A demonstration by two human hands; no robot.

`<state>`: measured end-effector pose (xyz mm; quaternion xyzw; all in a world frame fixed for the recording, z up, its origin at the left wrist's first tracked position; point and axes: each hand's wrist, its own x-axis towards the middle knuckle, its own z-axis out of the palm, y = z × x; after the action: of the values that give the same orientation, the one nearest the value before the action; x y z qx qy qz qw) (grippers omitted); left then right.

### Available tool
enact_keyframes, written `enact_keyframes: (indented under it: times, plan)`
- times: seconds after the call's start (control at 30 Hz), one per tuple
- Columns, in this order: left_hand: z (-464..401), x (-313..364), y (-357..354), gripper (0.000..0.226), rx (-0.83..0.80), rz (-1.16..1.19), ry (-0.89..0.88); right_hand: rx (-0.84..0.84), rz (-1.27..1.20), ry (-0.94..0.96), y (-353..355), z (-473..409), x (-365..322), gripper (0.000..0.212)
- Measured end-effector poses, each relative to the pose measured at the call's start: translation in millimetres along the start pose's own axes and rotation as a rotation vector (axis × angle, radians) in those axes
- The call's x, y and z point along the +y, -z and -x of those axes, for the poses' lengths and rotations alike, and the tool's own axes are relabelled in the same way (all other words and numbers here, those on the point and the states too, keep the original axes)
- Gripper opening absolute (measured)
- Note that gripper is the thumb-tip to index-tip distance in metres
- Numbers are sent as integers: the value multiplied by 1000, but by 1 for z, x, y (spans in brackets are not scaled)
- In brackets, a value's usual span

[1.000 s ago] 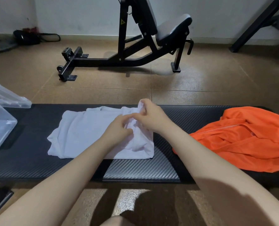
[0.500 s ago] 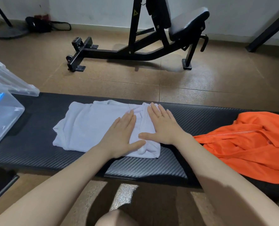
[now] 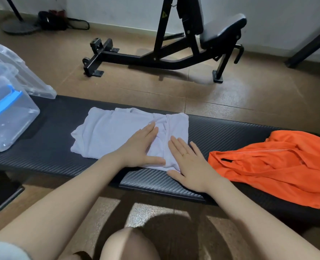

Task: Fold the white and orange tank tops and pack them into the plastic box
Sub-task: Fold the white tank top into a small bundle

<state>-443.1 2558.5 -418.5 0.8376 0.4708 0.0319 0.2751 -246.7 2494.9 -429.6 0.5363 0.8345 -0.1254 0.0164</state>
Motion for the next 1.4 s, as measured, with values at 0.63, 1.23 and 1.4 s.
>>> enact_keyframes:
  times: [0.63, 1.23, 1.4]
  plan:
    - [77, -70, 40, 57, 484, -23, 935, -38, 64, 26, 16, -100, -104, 59]
    - [48, 2, 20, 36, 187, -121, 172, 216, -1448, -448, 57, -108, -63, 26]
    - [64, 1, 10, 42, 520, 118, 69, 246, -751, -443, 51, -106, -49, 68]
